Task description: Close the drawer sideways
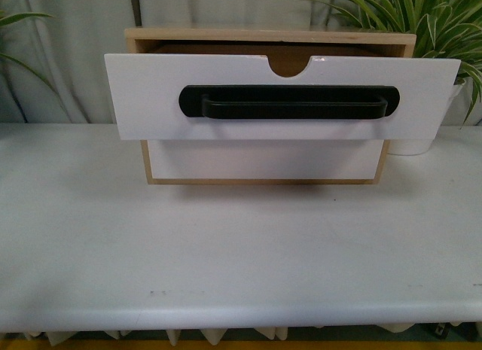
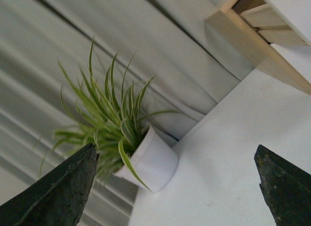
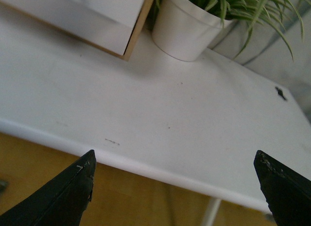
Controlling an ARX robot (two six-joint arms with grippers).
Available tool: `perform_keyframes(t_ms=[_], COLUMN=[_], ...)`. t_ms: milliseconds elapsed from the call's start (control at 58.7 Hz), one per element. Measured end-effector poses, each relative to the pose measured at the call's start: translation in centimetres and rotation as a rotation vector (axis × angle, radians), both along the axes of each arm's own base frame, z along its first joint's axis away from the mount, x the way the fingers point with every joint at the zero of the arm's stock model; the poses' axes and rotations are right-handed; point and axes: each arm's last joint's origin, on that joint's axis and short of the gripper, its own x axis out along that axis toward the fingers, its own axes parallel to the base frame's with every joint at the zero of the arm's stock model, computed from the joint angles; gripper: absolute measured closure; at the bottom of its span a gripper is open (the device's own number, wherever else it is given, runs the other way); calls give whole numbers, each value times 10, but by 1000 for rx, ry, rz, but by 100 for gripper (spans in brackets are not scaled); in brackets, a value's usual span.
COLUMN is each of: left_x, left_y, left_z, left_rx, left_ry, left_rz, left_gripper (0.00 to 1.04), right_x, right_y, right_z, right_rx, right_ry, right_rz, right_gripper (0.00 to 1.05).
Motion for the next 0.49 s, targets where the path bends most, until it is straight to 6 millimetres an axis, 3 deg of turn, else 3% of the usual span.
perform_keyframes(t_ms=[51, 205, 494], left_x=[7, 22, 50], left_y=[0, -1, -6], left_z=[-1, -1, 6], left_rx=[153, 359, 531], left_ry=[-11, 16, 79], left_rz=[-58, -167, -286], left_gripper=[6, 6, 6], right_x=[4, 20, 49], right_y=[1, -1, -10], right_z=[7, 26, 46], right_rx=[-89, -243, -286], right_ry=[-13, -61, -80], right_rz=[34, 84, 139], right_gripper=[9, 9, 9])
